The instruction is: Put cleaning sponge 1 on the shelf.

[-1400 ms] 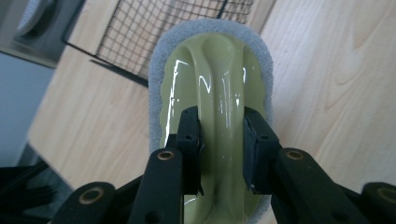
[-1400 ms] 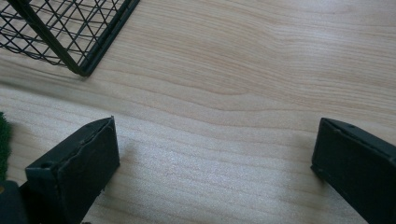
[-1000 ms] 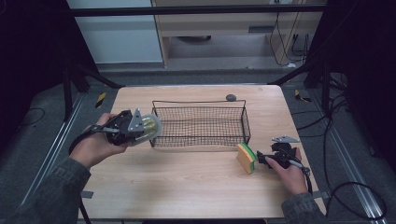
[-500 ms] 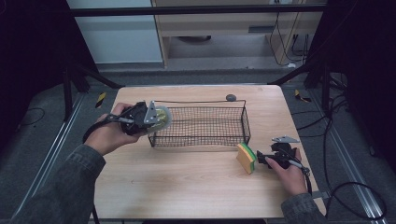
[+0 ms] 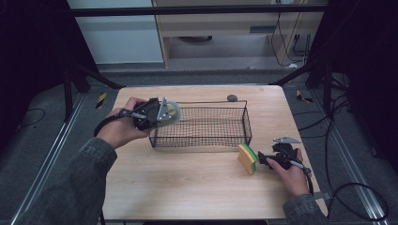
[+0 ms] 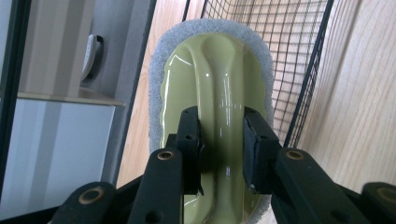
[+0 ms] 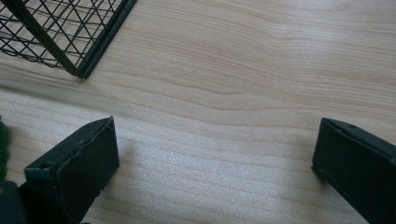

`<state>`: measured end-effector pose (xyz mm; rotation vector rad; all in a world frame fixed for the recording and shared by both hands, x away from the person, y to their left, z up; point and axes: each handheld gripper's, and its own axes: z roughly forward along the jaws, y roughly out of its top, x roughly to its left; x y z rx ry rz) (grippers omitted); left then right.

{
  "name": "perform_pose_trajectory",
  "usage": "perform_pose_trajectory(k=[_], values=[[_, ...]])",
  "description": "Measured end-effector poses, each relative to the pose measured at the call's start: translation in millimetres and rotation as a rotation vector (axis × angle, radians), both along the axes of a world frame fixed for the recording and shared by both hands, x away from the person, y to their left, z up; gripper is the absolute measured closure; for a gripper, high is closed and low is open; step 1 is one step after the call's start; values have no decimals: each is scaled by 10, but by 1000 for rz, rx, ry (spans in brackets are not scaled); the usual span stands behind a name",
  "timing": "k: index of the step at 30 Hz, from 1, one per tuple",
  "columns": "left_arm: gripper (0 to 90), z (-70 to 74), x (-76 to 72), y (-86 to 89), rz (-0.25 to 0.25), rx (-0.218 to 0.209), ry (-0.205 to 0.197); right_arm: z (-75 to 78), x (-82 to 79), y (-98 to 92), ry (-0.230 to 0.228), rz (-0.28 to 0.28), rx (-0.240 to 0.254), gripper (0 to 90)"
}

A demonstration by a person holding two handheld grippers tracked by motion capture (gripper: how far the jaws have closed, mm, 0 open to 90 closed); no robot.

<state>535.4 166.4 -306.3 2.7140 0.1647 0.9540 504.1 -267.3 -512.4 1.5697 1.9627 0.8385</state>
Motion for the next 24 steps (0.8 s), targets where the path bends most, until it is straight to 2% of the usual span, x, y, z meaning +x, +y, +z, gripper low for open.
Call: perform_pose_trajectory(k=[4,10,15,16,18,20,24], values=[[710,-7,27,-51,-16,14,-3,-7,3,-8,-8,8,-12,7],[709,32,60,-65,-25,4,-4,-4,3,-5,-5,5,-8,7],[710,-26,91,-96,-29,13,-12,-4,8,-6,-5,9,-10,7],[709,-44,96,-101,-27,4,-6,-4,9,-5,-4,9,-9,7],[709,-60,110,-113,-27,17,-10,-1,9,0,-2,6,-2,7],[710,-72,113,-121,-26,0,-12,-1,9,-1,-2,6,-2,7],[709,-116,121,-143,-20,-3,-7,-2,10,-2,-2,7,-5,7]])
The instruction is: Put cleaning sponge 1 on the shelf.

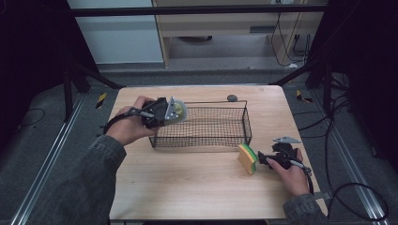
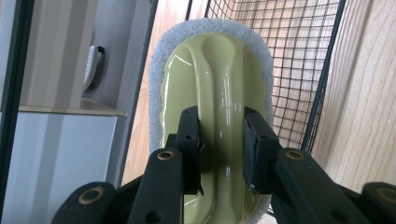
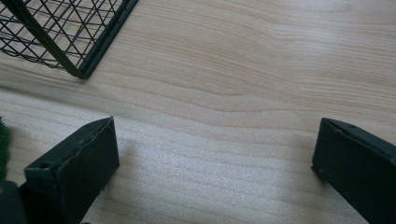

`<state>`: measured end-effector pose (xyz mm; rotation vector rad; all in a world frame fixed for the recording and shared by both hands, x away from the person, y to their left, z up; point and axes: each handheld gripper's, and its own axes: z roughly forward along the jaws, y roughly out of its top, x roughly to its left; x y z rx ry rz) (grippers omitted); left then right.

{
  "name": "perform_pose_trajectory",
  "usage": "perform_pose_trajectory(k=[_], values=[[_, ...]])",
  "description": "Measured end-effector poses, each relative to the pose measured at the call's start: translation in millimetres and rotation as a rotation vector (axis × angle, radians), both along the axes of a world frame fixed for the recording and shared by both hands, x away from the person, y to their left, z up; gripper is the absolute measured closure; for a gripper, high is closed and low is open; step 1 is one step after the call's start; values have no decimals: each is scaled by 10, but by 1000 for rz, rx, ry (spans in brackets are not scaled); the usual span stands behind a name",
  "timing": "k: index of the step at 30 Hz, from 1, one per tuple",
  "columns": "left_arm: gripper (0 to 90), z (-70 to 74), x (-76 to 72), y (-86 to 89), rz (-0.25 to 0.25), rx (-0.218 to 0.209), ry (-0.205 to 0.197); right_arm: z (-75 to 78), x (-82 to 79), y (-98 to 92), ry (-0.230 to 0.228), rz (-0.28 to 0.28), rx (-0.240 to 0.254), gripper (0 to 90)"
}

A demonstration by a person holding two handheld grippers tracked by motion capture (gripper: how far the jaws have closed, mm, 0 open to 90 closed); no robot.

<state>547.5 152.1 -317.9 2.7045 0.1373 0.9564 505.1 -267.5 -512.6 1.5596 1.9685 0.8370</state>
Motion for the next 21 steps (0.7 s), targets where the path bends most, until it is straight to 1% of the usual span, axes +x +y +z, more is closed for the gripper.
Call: perform_pose_trajectory(k=[1,6,8,9,10,12,16,21], values=[[710,8,15,-8,-11,7,-10,0,0,0,0,0,0,7],[709,21,46,-33,-7,-1,-13,0,0,0,0,0,0,7],[709,8,58,-44,-3,8,-8,0,0,0,0,0,0,7],[709,-22,69,-59,-4,28,-19,0,0,0,0,0,0,7],[709,-22,69,-59,-4,28,-19,0,0,0,0,0,0,7],[709,-54,72,-73,-8,43,-26,0,1,3,1,-3,0,7],[709,-79,112,-76,-12,46,-16,1,6,5,-1,-3,1,7],[709,-116,198,-90,-5,51,-13,0,30,30,-1,-9,0,7]])
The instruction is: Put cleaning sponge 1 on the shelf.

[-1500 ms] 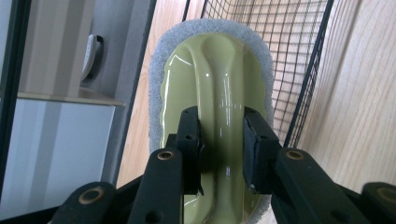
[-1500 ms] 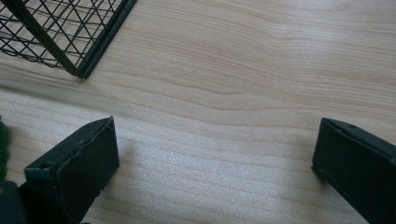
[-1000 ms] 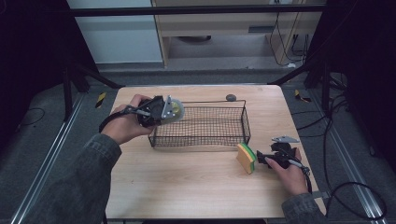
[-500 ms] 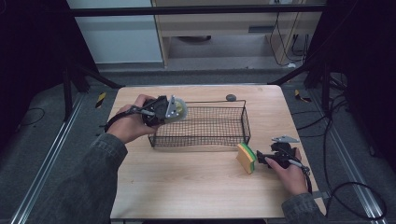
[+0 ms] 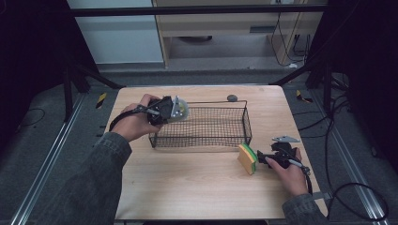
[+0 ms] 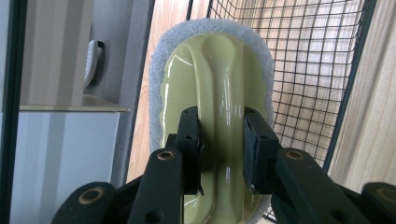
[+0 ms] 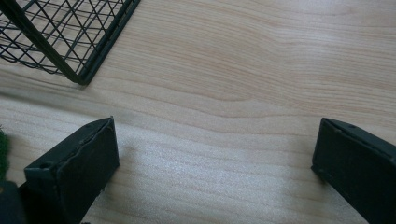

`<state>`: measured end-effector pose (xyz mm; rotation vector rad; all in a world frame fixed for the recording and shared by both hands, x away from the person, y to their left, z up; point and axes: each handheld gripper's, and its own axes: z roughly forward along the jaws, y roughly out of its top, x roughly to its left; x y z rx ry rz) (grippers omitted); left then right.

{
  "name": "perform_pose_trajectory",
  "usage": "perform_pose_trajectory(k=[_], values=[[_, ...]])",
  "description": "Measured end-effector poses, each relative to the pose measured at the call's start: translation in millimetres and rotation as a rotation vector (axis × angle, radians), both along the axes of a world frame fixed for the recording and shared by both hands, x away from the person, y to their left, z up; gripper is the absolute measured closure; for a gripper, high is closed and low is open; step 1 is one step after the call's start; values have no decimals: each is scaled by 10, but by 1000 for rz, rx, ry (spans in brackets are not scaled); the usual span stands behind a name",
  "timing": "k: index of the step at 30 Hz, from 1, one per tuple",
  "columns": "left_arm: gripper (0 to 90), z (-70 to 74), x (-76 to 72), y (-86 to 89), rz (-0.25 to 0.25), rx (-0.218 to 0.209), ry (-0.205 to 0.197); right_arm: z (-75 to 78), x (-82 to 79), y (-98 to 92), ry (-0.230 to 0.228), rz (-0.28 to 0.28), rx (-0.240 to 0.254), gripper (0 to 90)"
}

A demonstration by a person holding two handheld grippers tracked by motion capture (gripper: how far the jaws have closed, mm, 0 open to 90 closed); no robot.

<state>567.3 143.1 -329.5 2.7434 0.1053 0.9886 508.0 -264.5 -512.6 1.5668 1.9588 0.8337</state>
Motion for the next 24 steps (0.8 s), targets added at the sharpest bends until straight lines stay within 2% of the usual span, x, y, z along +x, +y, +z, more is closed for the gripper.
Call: perform_pose_trajectory(k=[7,8,18,24], values=[[709,-80,46,-50,-12,16,11,0,7,4,1,6,-1,7],[709,-111,60,-60,-13,32,6,0,8,4,0,7,-1,7],[709,-228,76,-84,-17,25,36,0,9,5,0,8,-1,7],[709,-289,124,-30,-12,17,51,1,11,9,0,8,4,7]])
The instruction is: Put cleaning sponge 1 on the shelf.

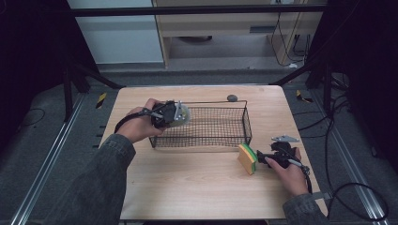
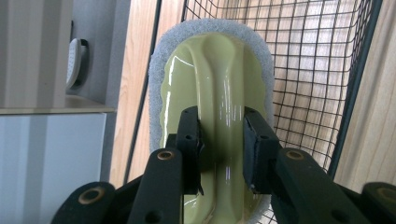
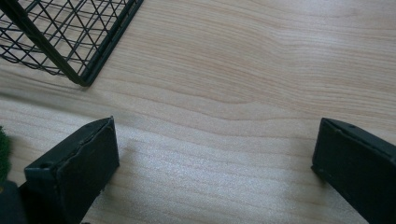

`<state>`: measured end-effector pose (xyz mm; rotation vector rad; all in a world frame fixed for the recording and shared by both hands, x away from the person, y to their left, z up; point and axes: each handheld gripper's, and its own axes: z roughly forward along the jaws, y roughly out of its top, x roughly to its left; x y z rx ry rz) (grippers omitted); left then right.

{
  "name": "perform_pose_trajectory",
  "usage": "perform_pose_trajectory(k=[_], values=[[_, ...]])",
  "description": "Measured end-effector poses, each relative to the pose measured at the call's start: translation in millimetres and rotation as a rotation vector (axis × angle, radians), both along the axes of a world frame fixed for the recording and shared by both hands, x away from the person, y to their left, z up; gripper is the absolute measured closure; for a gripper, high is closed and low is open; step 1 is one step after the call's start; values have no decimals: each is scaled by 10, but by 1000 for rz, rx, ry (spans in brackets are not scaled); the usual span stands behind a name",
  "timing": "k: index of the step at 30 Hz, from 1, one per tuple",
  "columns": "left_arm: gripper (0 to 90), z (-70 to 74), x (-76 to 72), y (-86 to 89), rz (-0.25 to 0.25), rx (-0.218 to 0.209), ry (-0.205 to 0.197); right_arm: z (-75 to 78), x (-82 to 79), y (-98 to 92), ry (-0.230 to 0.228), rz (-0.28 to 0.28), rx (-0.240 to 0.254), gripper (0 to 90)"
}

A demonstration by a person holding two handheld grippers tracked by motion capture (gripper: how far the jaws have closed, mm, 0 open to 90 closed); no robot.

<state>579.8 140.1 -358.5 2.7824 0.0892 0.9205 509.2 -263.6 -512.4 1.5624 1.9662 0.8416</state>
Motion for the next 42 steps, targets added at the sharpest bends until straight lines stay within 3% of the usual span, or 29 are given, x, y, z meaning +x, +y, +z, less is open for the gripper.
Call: perform_pose_trajectory(k=[42], values=[[709,-334,221,41,47,11,99,-1,9,-2,-2,12,-1,7]])
